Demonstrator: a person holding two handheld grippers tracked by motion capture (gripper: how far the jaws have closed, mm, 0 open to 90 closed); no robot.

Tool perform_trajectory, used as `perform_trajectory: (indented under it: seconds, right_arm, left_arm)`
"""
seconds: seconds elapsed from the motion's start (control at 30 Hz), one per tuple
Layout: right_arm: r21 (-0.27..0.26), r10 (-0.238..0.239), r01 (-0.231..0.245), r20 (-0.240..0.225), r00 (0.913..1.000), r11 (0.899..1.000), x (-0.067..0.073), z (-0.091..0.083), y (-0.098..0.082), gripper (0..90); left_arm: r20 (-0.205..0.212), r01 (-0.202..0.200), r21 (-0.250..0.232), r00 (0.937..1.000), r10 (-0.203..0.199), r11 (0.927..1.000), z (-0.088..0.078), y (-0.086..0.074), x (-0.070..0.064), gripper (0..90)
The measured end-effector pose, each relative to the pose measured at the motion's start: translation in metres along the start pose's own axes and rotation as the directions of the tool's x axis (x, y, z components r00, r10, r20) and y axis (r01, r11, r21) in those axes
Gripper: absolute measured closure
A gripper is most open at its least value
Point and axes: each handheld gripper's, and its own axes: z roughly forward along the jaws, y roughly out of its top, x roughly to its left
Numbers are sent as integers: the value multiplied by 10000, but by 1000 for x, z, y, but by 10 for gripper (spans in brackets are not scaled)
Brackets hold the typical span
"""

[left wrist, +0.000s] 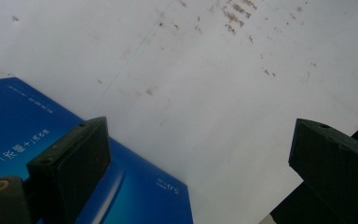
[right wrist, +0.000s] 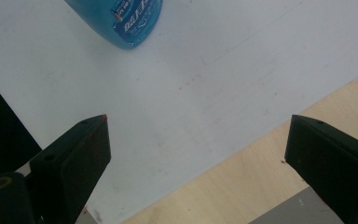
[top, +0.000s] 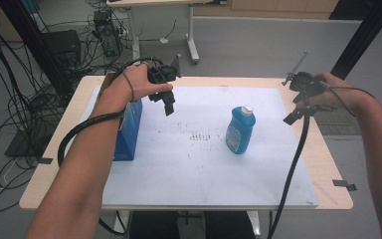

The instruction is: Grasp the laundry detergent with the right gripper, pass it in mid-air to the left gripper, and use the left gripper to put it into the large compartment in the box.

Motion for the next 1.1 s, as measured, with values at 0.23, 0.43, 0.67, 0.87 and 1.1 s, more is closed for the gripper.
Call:
perform_trajectory:
  seconds: [0.23,0.43,0.67,0.87,1.1]
  right_arm:
    - [13,13,-13,18,10000,10000,0,0,0,69]
    - [21,80,-80,-3,10000,10000,0,2,-3,70]
    - [19,224,-225,39,9997,9997,3,0,-4,68]
    - [-121,240,-240,40,9997,9996,5,-2,-10,69]
    - [-228,226,-224,63,9997,9995,10,-1,-17,67]
  left_arm:
    - [53,13,-9,10000,-12,10000,1,0,0,59]
    - [103,-34,-27,9999,35,10000,1,0,1,59]
    - [165,-36,-85,9999,37,10000,0,-2,2,59]
    - [201,-50,-111,9998,52,9999,1,-3,1,59]
    - [291,-78,-126,9995,82,9999,2,-6,2,60]
